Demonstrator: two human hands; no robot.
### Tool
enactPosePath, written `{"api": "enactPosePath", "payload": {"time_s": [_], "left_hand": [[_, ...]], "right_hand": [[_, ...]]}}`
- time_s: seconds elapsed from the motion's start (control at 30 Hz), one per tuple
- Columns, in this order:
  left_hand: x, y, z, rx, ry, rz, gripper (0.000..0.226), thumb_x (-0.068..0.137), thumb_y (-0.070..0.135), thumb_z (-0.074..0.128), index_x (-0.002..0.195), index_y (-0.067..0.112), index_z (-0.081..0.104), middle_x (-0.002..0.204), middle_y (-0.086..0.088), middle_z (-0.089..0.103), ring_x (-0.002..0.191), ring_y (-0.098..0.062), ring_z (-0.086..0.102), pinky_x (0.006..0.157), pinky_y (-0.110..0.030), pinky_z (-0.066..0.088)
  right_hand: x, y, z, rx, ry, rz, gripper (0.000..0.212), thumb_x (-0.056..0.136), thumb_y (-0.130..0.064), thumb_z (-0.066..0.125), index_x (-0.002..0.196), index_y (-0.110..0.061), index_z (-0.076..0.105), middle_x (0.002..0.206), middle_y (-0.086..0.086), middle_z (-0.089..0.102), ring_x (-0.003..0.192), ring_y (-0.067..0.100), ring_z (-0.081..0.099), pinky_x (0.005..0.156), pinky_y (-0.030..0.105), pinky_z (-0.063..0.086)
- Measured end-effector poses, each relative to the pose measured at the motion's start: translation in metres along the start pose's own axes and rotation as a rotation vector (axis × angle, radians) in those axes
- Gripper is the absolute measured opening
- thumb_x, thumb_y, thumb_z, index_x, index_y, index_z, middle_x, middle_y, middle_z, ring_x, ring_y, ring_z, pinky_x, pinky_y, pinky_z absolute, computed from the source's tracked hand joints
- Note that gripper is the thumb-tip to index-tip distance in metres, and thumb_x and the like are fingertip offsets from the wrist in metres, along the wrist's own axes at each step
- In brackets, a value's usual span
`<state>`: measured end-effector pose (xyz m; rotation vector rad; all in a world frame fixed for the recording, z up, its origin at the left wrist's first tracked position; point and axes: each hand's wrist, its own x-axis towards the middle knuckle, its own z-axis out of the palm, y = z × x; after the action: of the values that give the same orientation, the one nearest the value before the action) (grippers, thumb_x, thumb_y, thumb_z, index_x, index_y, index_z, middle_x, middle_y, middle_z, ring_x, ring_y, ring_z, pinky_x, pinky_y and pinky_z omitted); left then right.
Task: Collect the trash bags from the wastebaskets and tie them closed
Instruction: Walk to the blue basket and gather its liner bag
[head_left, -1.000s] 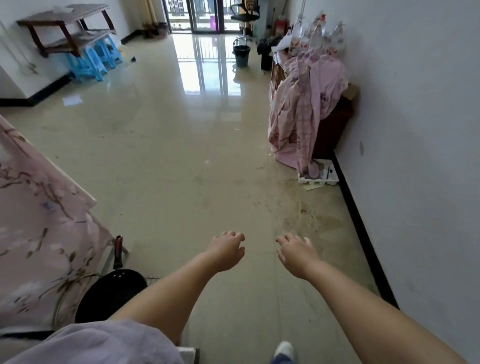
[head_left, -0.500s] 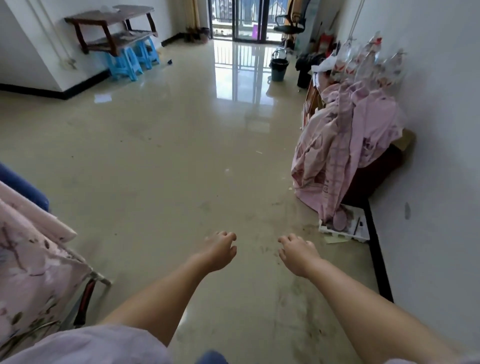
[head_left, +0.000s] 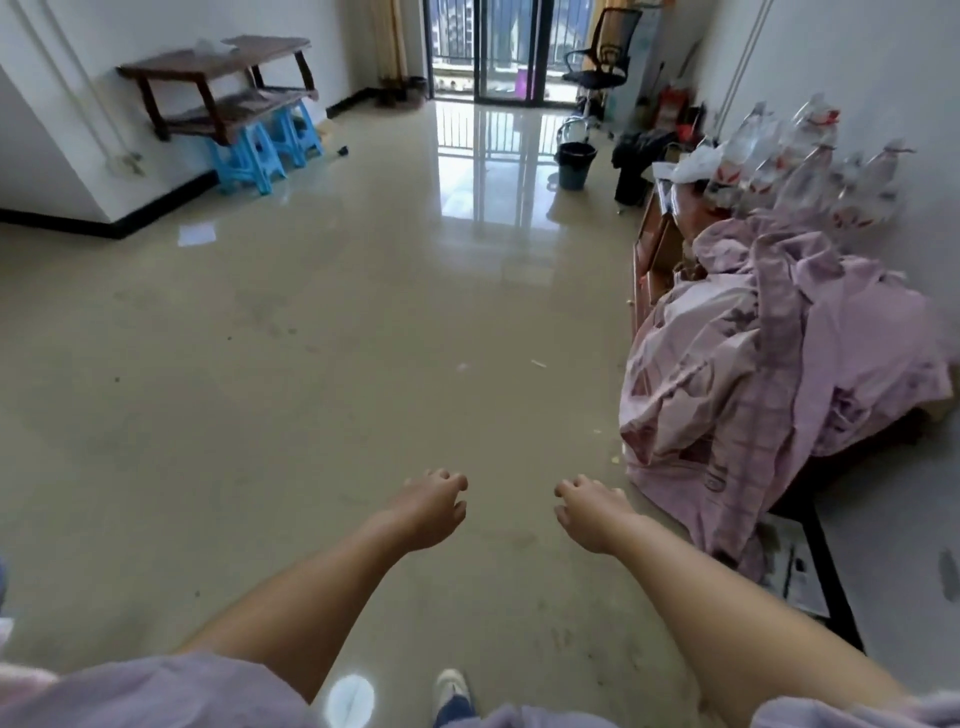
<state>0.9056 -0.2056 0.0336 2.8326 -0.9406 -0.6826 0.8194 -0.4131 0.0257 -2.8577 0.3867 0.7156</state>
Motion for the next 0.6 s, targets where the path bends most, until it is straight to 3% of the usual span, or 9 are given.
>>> {"api": "enactPosePath", "payload": {"time_s": [0.3,0.6], "left_hand": [[0.193,-0.042,-0.102,0.046,-0.047,0.046,0.039,0.098,0.030,0.037,0.133,0.015,0.044,0.136,-0.010,0.047,0.127,-0.029,0.044,0.104,-0.038,0.034],[0.410,-0.072,-0.205,-0.002,0.013,-0.061,0.038,0.097,0.031,0.037,0.131,0.017,0.047,0.134,-0.008,0.049,0.122,-0.030,0.049,0.098,-0.035,0.039]], "right_hand": [[0.181,0.025,-0.105,0.026,0.007,0.045,0.039,0.098,-0.028,0.031,0.133,-0.016,0.042,0.137,0.011,0.044,0.125,0.031,0.045,0.102,0.041,0.036],[0.398,0.085,-0.226,-0.019,0.011,0.002,0.038,0.098,-0.029,0.030,0.132,-0.017,0.043,0.139,0.010,0.043,0.125,0.031,0.045,0.101,0.041,0.036]]}}
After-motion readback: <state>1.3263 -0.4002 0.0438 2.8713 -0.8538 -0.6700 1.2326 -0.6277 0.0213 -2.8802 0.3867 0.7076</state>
